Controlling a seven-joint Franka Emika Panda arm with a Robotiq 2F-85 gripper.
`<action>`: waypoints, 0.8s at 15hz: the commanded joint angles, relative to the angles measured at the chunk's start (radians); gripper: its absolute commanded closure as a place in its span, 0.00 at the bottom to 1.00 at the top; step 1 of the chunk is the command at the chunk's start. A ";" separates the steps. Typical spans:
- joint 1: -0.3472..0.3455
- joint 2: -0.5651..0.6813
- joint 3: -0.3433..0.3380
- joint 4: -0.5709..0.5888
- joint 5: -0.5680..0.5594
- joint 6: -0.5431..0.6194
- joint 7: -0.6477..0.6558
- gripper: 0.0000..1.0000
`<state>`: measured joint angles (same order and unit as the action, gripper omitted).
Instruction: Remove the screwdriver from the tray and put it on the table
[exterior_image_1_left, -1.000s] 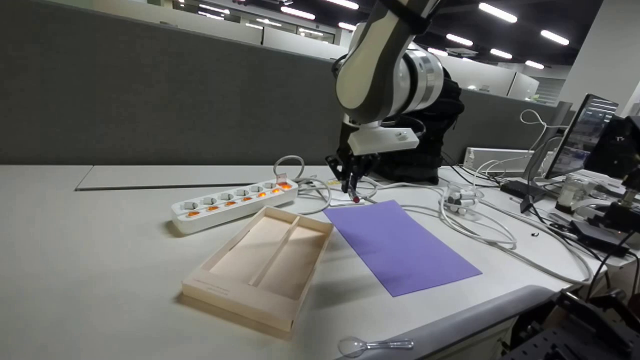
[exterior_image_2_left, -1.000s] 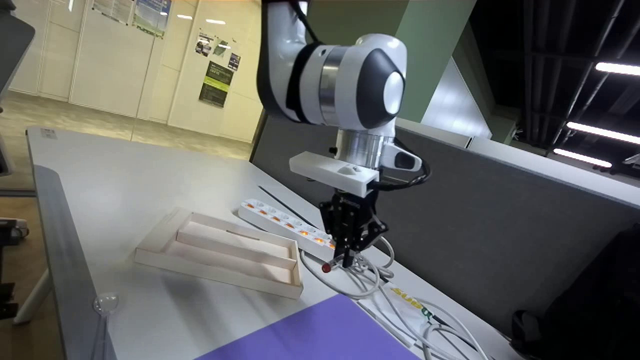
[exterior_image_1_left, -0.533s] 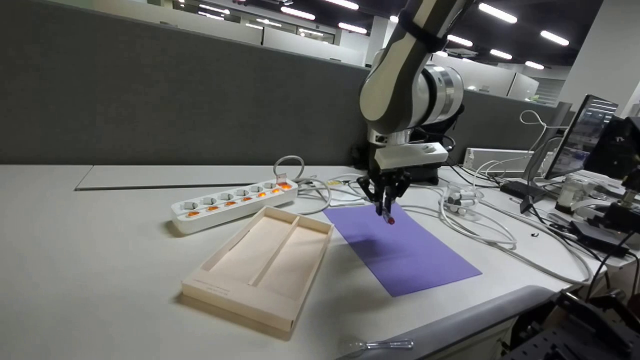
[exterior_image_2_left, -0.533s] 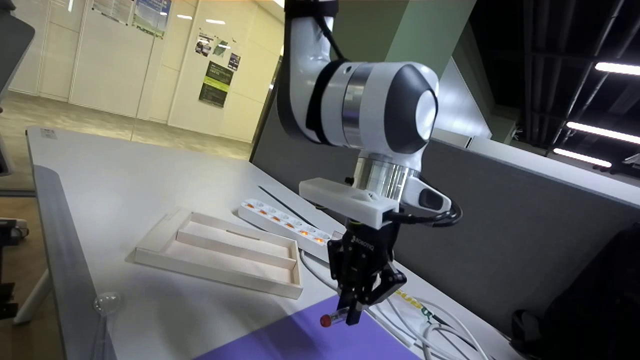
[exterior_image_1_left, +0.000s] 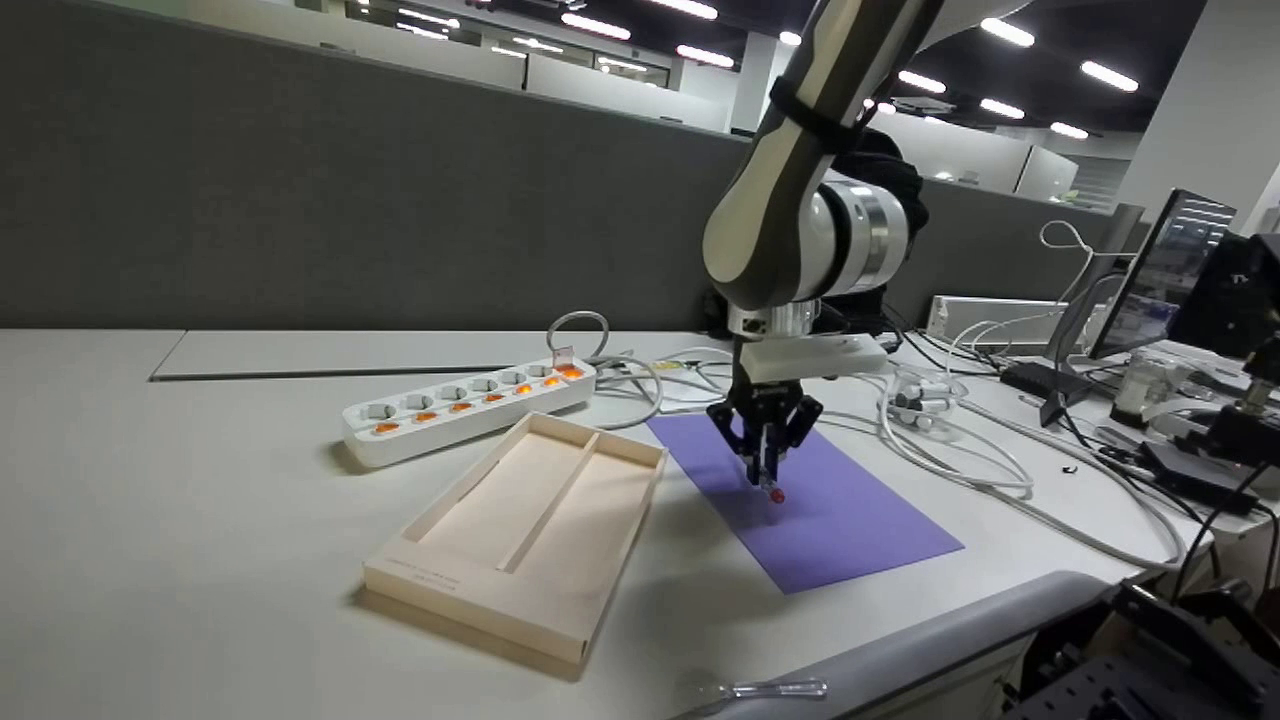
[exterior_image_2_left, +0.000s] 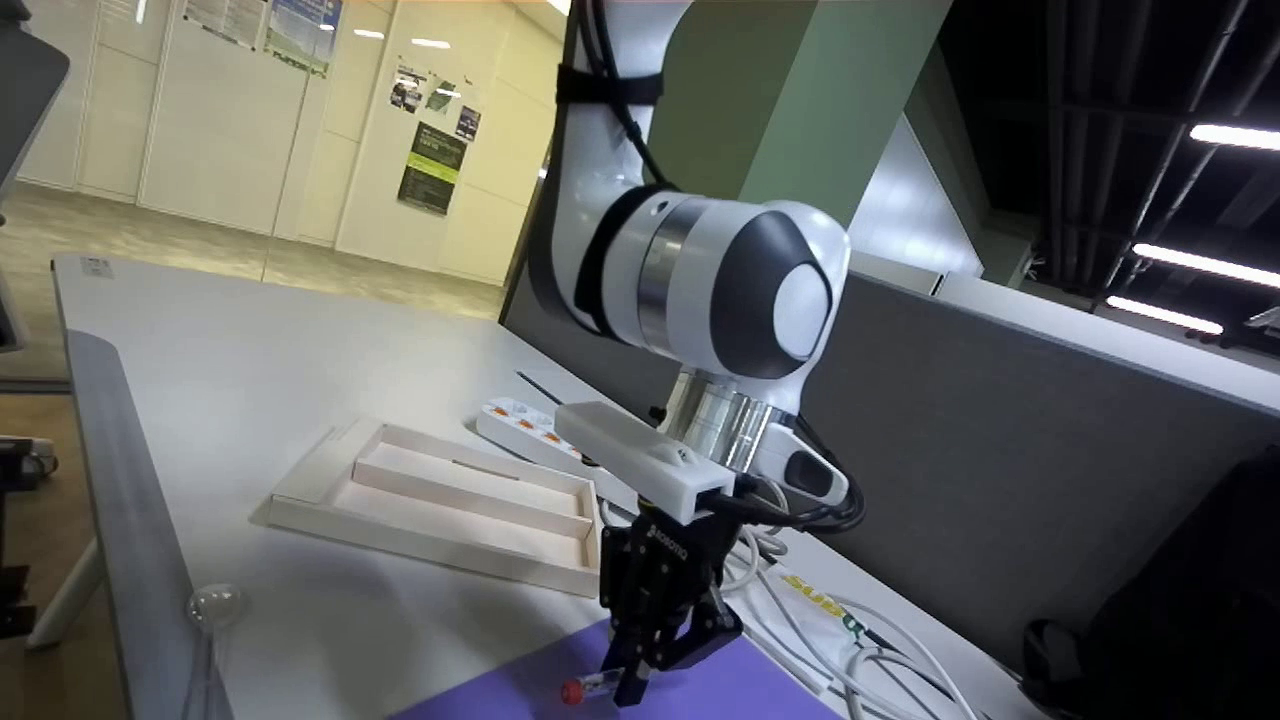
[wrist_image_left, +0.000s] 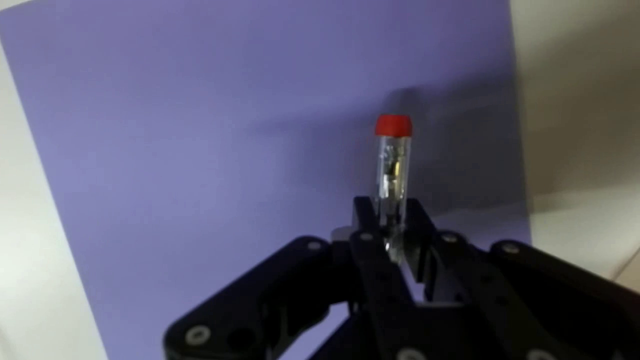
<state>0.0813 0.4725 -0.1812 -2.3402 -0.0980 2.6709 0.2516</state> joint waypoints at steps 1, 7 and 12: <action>-0.045 0.028 0.060 0.046 0.056 -0.044 -0.042 0.96; -0.062 0.031 0.085 0.067 0.087 -0.055 -0.073 0.60; -0.069 0.031 0.086 0.074 0.097 -0.076 -0.082 0.30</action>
<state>0.0330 0.5029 -0.1091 -2.2886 -0.0173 2.6315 0.1848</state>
